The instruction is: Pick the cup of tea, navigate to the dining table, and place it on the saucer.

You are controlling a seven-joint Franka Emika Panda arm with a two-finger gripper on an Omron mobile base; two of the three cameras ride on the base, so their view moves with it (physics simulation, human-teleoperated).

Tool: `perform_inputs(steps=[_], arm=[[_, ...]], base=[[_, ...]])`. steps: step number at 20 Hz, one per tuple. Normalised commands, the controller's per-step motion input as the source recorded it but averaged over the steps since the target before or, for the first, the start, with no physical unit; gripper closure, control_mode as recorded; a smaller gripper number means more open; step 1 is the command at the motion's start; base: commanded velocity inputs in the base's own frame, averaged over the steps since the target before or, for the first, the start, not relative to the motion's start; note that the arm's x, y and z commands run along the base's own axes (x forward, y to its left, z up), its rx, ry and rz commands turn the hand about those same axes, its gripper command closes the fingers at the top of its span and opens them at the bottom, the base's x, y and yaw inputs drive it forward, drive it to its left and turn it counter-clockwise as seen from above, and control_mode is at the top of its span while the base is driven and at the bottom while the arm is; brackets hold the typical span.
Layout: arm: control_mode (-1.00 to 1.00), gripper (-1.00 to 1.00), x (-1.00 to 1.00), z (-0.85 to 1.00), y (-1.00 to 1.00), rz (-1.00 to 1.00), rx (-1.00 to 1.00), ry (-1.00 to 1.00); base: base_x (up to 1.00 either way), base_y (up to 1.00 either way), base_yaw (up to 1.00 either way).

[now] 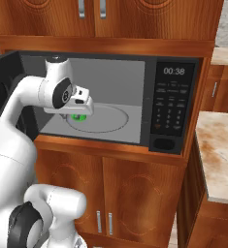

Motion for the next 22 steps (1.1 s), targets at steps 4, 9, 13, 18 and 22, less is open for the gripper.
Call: perform_inputs(steps=[4, 9, 13, 18, 22], arm=[[-1.00, -1.00, -0.20, 0.00, 0.00, 0.00, 0.00, -0.05], [-1.00, -1.00, -0.08, -0.05, 0.22, 0.00, -0.02, -0.26], [-1.00, -1.00, 0.06, -0.01, 0.21, 0.00, 0.02, -0.24], [-1.00, -1.00, 0.13, 0.00, 0.01, 0.00, 0.12, -0.10], [-1.00, -1.00, 0.44, 0.00, 0.16, 0.00, 0.12, 0.00]], base=[[0.00, 0.00, 0.00], [0.00, 0.00, 0.00], [0.00, 0.00, 0.00], [0.00, 0.00, 0.00], [0.00, 0.00, 0.00]])
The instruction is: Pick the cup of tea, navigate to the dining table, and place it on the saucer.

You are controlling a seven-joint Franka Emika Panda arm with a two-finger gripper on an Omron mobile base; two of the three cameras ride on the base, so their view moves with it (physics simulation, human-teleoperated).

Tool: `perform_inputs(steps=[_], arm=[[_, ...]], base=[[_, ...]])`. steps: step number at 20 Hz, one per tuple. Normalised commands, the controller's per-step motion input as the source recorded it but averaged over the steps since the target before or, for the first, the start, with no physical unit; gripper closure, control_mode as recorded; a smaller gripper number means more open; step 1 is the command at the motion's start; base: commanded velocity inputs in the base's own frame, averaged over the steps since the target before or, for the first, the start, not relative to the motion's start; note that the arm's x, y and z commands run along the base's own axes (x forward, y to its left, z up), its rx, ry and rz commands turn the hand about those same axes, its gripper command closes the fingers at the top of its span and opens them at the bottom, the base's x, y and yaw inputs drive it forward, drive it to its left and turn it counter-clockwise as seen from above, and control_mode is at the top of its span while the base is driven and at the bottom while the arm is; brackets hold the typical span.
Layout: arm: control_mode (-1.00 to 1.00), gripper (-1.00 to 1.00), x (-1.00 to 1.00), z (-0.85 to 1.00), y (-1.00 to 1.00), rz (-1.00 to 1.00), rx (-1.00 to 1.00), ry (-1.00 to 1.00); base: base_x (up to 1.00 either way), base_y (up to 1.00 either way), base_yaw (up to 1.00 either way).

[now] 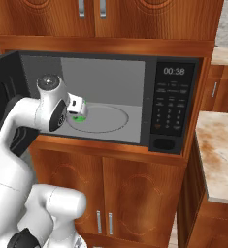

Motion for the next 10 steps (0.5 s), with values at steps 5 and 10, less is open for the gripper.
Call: perform_inputs(steps=[5, 10], arm=[[-1.00, -1.00, 0.44, 0.00, 0.27, 0.00, 0.07, 0.00], [-1.00, -1.00, 0.38, -0.14, 0.22, 0.00, 0.00, 0.08]], base=[[0.00, 0.00, 0.00], [0.00, 0.00, 0.00]])
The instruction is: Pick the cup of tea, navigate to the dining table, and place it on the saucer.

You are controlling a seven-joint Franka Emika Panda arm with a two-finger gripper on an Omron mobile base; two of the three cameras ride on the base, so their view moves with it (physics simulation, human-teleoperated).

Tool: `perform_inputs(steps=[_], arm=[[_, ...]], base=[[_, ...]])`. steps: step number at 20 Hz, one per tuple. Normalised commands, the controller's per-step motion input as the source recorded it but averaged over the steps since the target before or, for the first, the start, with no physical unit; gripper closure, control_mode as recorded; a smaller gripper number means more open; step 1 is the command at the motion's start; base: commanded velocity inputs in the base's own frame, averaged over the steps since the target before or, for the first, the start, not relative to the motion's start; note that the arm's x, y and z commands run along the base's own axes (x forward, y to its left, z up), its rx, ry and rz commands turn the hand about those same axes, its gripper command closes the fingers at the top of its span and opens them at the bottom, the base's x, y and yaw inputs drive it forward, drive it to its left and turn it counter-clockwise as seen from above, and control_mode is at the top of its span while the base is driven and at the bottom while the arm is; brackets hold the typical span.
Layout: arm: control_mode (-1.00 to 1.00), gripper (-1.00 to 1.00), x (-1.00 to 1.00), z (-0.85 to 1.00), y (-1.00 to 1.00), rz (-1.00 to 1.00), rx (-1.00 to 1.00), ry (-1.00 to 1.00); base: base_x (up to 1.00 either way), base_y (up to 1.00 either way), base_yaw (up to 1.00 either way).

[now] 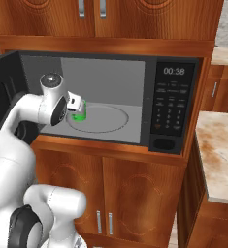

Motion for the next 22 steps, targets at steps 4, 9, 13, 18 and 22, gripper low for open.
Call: perform_inputs(steps=[4, 9, 13, 18, 22], arm=[[-1.00, -1.00, 0.23, -0.31, 0.00, 0.00, 0.00, 0.09], [-1.00, -1.00, 0.21, -0.21, 0.00, 0.00, 0.00, 0.09], [-1.00, -1.00, 0.16, -0.18, -0.01, 0.00, 0.00, 0.04], [-1.00, -1.00, 0.11, -0.07, -0.02, 0.00, 0.00, 0.00], [-1.00, -1.00, 0.19, -0.08, 0.00, 0.00, 0.00, 0.00]], base=[[0.00, 0.00, 0.00], [0.00, 0.00, 0.00], [0.00, 0.00, 0.00], [0.00, 0.00, 0.00], [0.00, 0.00, 0.00]])
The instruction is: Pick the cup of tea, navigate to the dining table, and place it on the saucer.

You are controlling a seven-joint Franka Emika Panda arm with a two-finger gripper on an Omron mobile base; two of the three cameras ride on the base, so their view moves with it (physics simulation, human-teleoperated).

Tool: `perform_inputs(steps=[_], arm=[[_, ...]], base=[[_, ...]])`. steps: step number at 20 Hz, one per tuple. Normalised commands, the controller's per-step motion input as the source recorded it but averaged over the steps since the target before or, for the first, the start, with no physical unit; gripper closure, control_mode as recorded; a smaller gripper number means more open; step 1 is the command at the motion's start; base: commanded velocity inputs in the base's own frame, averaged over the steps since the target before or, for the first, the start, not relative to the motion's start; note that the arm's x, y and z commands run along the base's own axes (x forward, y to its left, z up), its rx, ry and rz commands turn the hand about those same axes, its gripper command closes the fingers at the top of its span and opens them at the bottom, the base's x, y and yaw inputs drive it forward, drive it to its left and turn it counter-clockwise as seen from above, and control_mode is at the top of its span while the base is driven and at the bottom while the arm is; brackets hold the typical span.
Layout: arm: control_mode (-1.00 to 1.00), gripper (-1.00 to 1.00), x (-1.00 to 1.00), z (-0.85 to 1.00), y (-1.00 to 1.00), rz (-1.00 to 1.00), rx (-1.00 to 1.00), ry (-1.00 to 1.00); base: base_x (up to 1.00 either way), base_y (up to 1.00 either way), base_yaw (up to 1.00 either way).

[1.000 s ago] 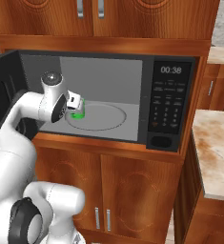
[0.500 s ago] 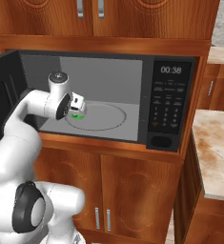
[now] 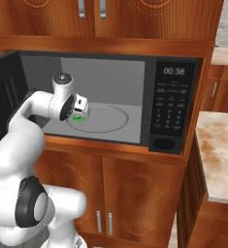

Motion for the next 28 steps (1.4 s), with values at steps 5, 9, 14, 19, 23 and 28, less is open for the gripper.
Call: perform_inputs(steps=[5, 9, 14, 19, 23, 28], arm=[[-1.00, -1.00, 0.30, -0.09, 0.00, 0.00, 0.00, 0.00], [-1.00, -1.00, 0.39, -0.05, -0.02, 0.00, 0.00, 0.00], [-1.00, -1.00, 0.26, -0.02, -0.07, 0.00, 0.00, 0.00], [-1.00, -1.00, 0.02, 0.00, -0.01, 0.00, 0.00, 0.00], [-1.00, 1.00, 0.00, -0.04, 0.00, 0.00, 0.00, 0.00], [-1.00, 1.00, 0.00, -0.08, 0.00, 0.00, 0.00, 0.00]], base=[[0.00, 0.00, 0.00], [0.00, 0.00, 0.00], [0.00, 0.00, 0.00], [0.00, 0.00, 0.00], [0.00, 0.00, 0.00], [0.00, 0.00, 0.00]])
